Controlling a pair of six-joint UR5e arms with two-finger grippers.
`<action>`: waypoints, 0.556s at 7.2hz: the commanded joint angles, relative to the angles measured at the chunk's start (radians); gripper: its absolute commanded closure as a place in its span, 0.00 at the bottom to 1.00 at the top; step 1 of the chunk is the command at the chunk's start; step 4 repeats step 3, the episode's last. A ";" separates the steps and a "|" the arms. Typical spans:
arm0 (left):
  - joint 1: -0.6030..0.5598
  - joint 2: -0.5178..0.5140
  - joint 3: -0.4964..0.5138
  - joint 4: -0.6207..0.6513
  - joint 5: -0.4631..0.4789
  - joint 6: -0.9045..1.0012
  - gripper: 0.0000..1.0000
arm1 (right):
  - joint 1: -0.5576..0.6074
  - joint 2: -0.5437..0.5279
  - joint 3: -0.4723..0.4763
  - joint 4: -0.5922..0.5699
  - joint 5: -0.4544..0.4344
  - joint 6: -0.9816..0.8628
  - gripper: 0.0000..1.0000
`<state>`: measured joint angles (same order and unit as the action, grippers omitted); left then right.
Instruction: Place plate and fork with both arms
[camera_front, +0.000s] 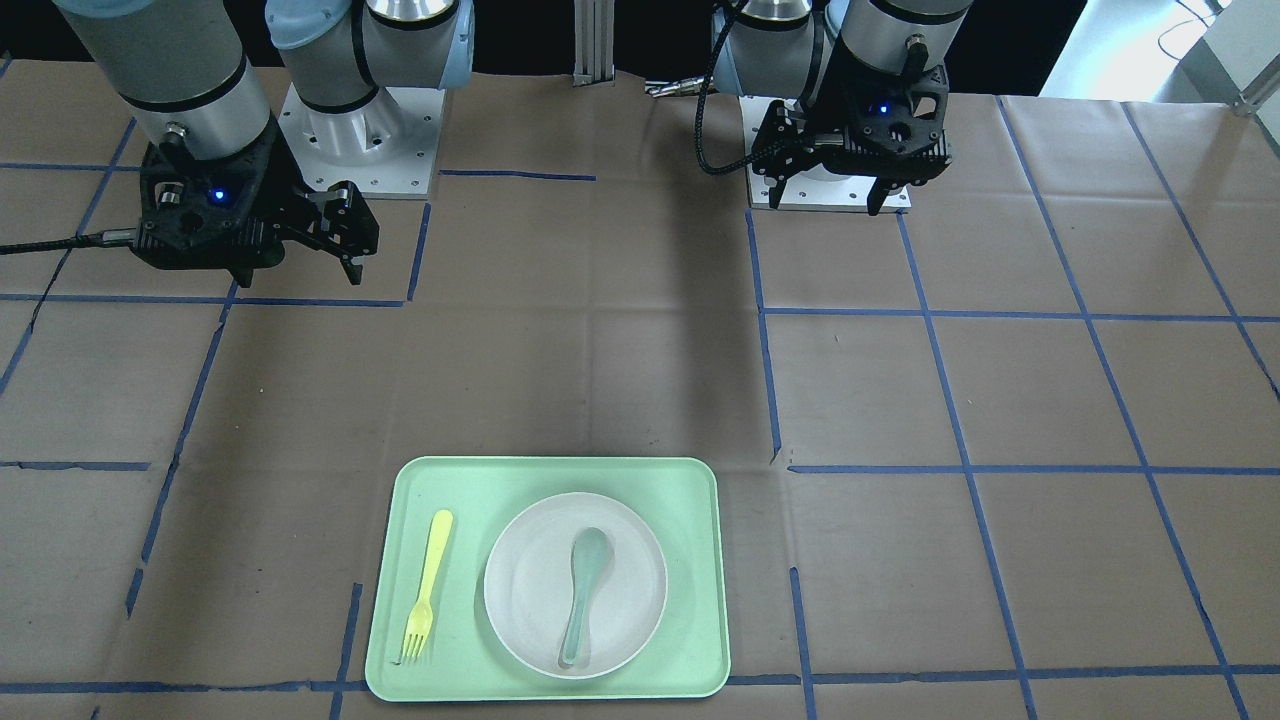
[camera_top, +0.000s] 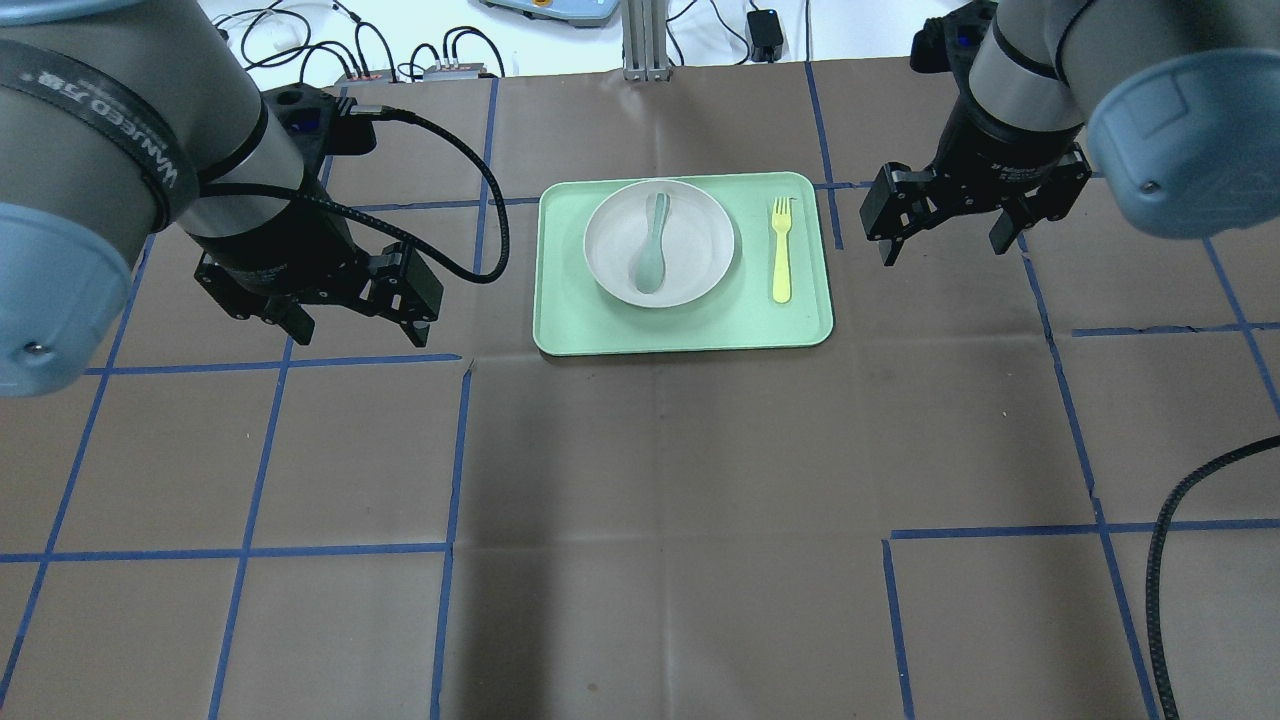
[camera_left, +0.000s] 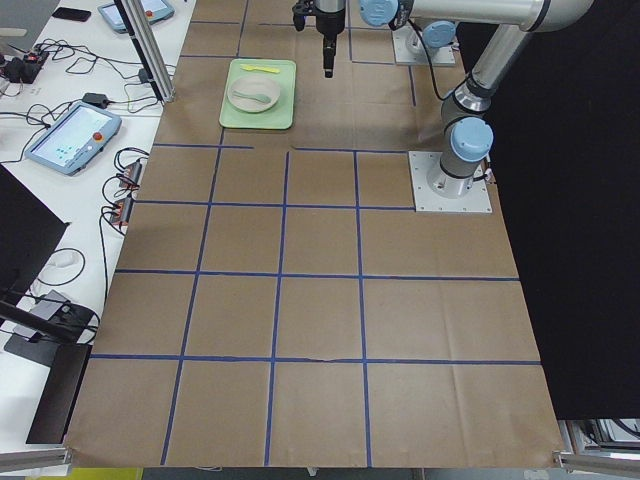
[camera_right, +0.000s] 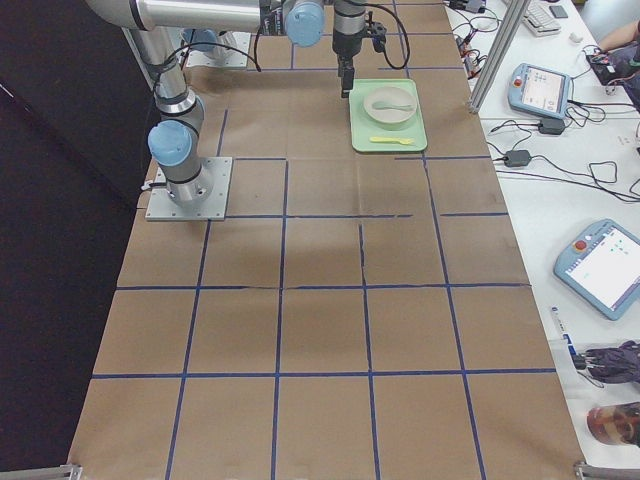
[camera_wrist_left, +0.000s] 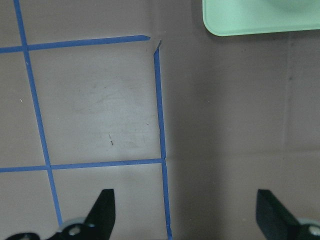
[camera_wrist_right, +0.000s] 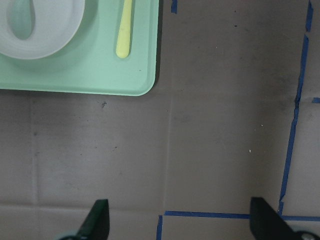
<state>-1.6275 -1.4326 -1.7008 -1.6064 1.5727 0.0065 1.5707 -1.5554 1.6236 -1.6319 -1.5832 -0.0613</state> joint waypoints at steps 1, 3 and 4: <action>0.002 0.014 0.009 -0.013 0.009 0.001 0.00 | 0.000 0.008 -0.013 0.010 0.000 0.001 0.00; 0.000 0.021 0.020 -0.036 0.030 0.000 0.00 | 0.000 0.008 -0.013 0.010 0.000 0.001 0.00; 0.000 0.021 0.020 -0.036 0.030 0.000 0.00 | 0.000 0.008 -0.013 0.010 0.000 0.001 0.00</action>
